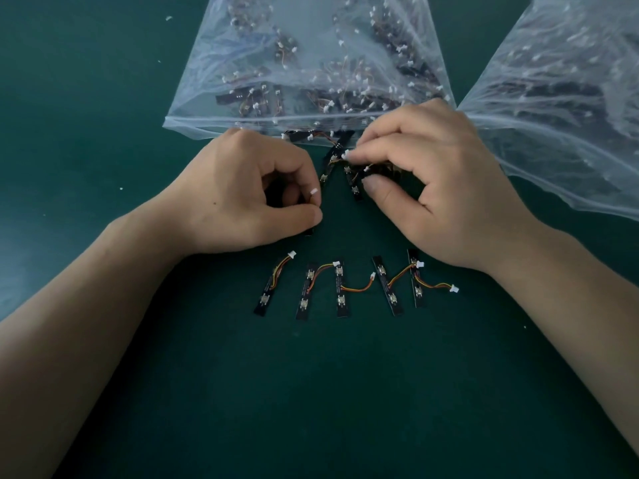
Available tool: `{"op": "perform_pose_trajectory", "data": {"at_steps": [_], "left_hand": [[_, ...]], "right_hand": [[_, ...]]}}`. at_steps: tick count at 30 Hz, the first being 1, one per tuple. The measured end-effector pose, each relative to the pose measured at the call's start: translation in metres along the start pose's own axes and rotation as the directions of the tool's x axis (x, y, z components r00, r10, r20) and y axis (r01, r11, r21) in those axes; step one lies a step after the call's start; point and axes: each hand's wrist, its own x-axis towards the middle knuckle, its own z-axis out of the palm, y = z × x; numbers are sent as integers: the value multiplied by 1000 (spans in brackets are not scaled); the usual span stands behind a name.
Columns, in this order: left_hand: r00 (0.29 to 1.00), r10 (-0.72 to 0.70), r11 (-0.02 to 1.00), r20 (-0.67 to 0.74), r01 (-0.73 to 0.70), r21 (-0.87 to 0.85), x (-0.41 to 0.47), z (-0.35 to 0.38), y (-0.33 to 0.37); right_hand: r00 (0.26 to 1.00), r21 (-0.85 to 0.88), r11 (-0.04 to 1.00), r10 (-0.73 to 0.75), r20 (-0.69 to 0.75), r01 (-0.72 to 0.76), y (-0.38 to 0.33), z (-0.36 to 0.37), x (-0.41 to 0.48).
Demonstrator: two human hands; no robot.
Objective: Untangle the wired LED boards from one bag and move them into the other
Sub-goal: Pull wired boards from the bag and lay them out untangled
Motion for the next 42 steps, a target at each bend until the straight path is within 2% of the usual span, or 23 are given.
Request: {"op": "perform_pose_trajectory", "data": {"at_steps": [5, 8, 13, 16, 20, 29, 34, 42], "left_hand": [[1000, 4, 1000, -1, -4, -23, 0, 0, -2], [1000, -4, 998, -16, 3, -70, 0, 1, -3], [999, -11, 983, -32, 5, -181, -1, -2, -4], [1000, -5, 989, -19, 2, -149, -1, -2, -3], [1000, 29, 998, 6, -28, -61, -1, -1, -2], [999, 41, 997, 30, -39, -70, -1, -2, 0], [999, 34, 995, 40, -30, -100, -1, -4, -1], [1000, 14, 996, 22, -12, -93, 0, -2, -2]], "right_hand": [[994, 15, 999, -41, 98, 40, 0, 0, 0], [995, 26, 999, -36, 97, 33, 1, 0, 0], [997, 111, 994, -10, -79, 19, 2, -1, -1], [986, 163, 987, 19, -168, 9, 2, -3, -1], [995, 210, 975, -58, -85, 75, -3, -2, -2], [985, 235, 962, -158, 65, 138, -2, -1, -2], [979, 287, 946, -184, 93, 150, -2, -2, -1], [985, 339, 935, -146, 87, 108, 0, -4, -2]]}}
